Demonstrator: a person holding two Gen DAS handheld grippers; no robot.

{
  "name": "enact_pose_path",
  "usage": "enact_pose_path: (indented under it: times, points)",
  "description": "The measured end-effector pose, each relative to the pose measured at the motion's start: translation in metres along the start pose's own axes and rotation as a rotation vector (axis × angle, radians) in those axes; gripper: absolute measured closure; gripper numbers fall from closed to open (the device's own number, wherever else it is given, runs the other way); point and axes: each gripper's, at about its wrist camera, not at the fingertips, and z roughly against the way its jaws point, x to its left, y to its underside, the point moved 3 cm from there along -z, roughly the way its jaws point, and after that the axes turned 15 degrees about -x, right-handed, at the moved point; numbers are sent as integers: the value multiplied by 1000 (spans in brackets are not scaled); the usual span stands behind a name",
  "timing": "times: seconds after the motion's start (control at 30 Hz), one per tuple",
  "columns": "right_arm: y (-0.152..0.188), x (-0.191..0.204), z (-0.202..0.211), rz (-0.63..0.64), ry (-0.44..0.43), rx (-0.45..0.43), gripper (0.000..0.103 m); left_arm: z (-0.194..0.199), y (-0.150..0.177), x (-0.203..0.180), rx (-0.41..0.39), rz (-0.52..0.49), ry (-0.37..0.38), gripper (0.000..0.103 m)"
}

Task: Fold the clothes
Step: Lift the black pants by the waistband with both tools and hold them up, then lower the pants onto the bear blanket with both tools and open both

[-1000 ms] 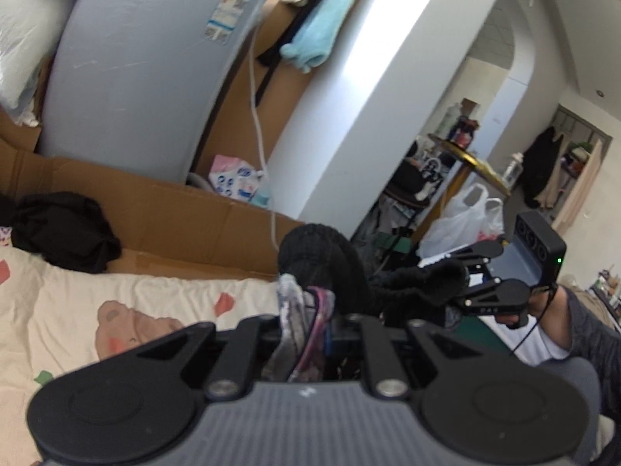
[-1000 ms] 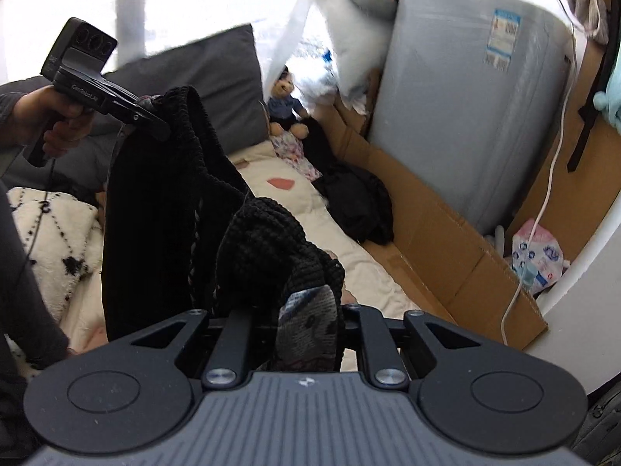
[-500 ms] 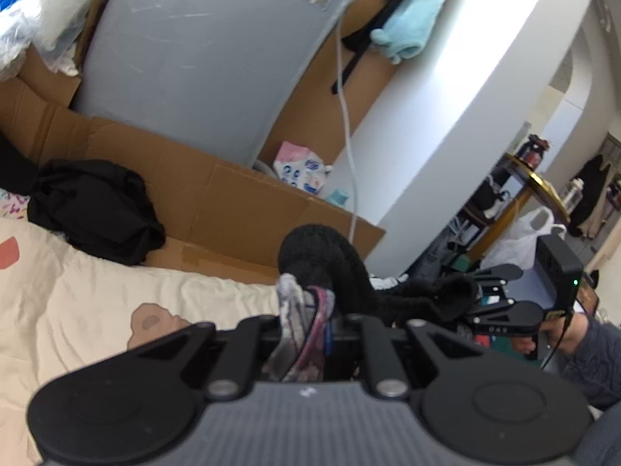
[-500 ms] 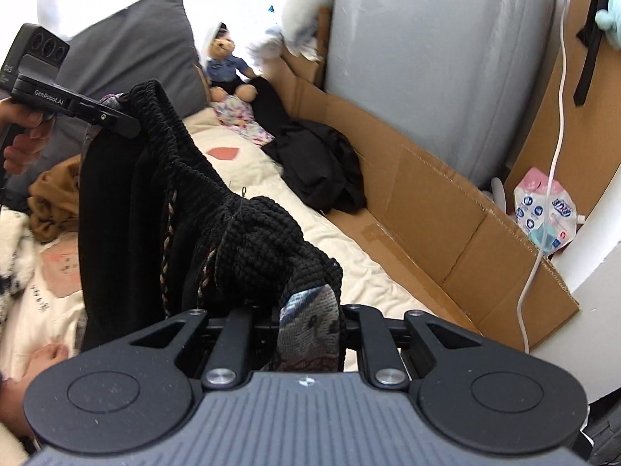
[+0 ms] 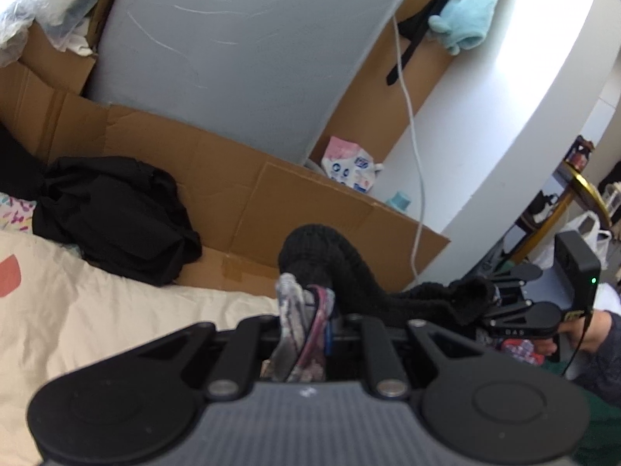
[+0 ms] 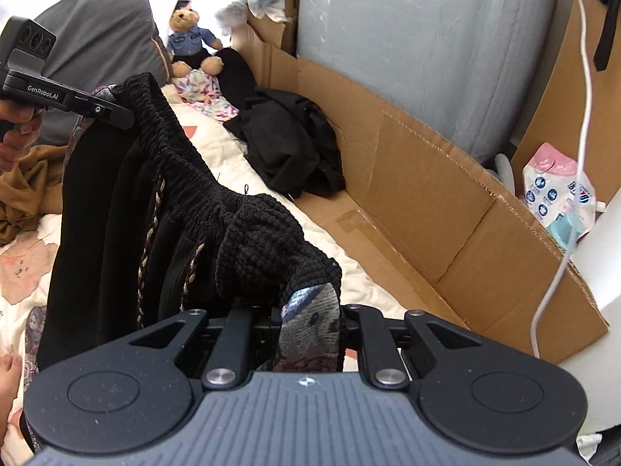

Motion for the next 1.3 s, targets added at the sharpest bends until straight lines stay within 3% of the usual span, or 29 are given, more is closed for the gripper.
enact_pose_path:
  times: [0.3, 0.67, 1.2, 1.27, 1.3]
  points:
    - [29, -13, -68, -14, 9, 41, 86, -43, 31, 41, 36, 28, -62, 90]
    - [62, -24, -112, -94, 70, 48, 83, -73, 63, 80, 45, 88, -102, 90]
    - [74, -54, -190, -197, 51, 102, 82, -126, 68, 135, 29, 101, -179, 90]
    - [78, -57, -198, -203, 61, 122, 77, -135, 78, 141, 72, 109, -195, 88]
    - [80, -58, -202, -206, 66, 133, 67, -137, 83, 142, 91, 110, -214, 84]
